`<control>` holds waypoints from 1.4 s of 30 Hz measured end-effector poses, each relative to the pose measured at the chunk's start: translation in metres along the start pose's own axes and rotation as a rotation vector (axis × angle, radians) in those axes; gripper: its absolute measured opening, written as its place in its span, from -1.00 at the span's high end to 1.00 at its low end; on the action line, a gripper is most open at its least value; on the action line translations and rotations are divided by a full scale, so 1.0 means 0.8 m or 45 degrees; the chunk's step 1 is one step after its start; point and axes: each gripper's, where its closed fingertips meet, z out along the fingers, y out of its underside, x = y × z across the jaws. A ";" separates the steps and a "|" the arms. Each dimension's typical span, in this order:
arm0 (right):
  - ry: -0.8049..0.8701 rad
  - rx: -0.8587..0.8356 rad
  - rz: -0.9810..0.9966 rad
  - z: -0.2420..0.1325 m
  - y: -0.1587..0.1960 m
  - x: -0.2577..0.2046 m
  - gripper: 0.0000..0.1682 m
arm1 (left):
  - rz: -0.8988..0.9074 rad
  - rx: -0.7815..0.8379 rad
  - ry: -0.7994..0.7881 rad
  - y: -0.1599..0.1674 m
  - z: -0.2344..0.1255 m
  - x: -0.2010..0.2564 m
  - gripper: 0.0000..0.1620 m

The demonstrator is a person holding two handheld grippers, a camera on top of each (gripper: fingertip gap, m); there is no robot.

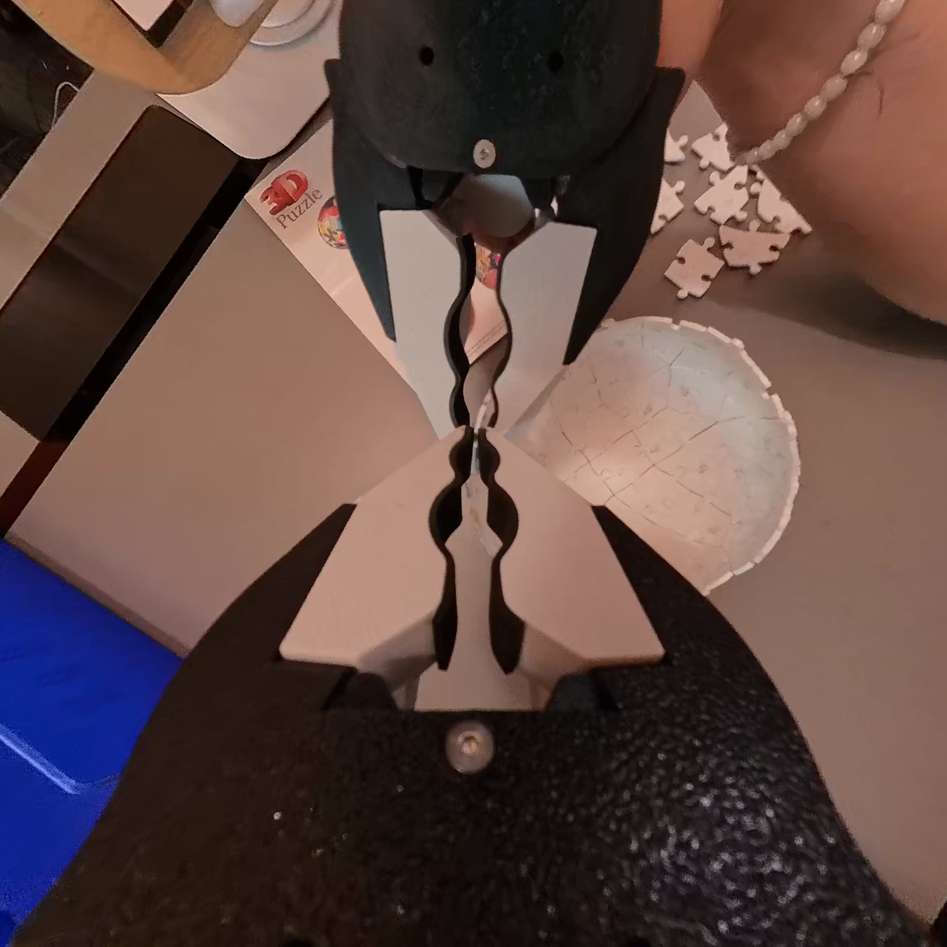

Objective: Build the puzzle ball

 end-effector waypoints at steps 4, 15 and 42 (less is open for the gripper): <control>0.019 0.033 0.014 -0.005 -0.001 0.002 0.81 | -0.069 0.079 0.045 -0.008 -0.006 0.000 1.00; 0.066 0.101 0.001 -0.022 -0.008 0.007 0.99 | -0.117 0.151 0.072 -0.008 -0.022 -0.008 1.00; 0.042 0.024 -0.007 -0.016 0.001 0.001 0.85 | 0.023 -0.022 -0.040 0.001 -0.005 -0.002 1.00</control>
